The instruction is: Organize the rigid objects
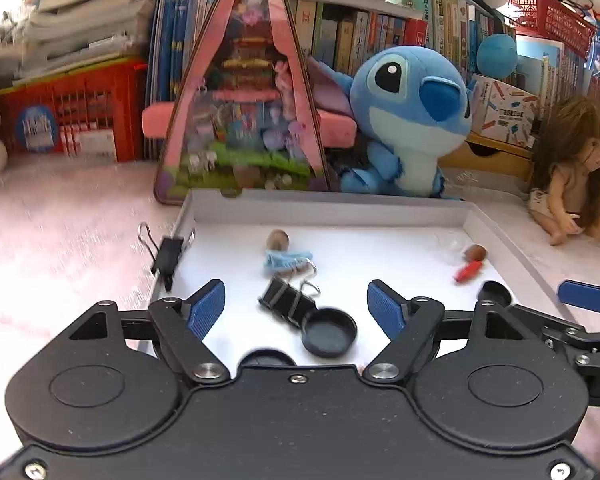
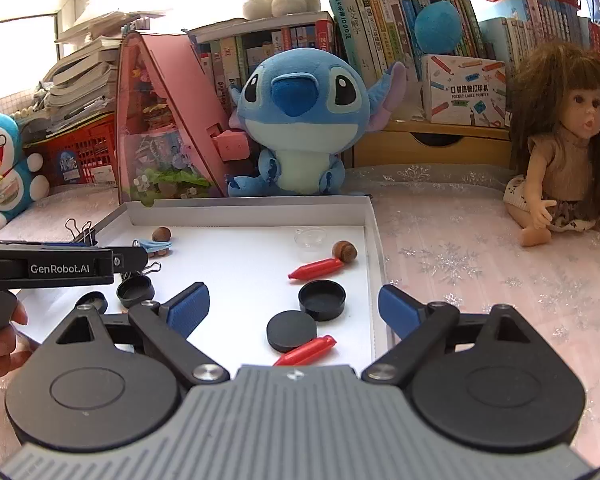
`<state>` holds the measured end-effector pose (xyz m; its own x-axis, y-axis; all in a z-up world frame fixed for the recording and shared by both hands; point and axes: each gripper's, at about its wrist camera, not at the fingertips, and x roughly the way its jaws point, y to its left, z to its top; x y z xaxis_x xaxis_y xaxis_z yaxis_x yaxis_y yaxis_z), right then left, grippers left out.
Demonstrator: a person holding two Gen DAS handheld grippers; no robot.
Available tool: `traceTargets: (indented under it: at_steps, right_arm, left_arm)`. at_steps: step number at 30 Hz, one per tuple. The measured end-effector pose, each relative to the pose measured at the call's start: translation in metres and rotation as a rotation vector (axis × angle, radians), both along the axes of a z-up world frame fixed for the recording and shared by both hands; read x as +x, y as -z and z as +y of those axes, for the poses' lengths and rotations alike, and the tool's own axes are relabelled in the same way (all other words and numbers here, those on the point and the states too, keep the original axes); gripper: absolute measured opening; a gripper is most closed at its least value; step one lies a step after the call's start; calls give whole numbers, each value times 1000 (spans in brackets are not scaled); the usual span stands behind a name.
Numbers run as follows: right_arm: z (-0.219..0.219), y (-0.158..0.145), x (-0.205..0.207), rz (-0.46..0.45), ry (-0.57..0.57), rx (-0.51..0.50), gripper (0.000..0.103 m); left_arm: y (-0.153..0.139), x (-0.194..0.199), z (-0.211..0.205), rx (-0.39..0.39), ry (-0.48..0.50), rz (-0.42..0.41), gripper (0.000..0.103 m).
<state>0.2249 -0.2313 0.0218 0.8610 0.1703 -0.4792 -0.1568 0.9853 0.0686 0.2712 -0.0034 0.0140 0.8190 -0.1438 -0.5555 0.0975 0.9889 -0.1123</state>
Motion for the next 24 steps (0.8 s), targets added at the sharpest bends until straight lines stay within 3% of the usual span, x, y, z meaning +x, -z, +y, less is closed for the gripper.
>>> traceTargets:
  at_steps: [4, 10, 24]
  right_arm:
    - [3, -4, -8, -17, 6, -6, 96]
    - [7, -9, -27, -38, 8, -31, 99]
    - [7, 3, -79, -6, 66, -25, 100]
  left_arm:
    - [-2, -11, -2, 43, 4, -8, 77]
    - [-8, -40, -7, 29, 28, -17, 79]
    - [-3, -116, -9, 91, 20, -38, 81]
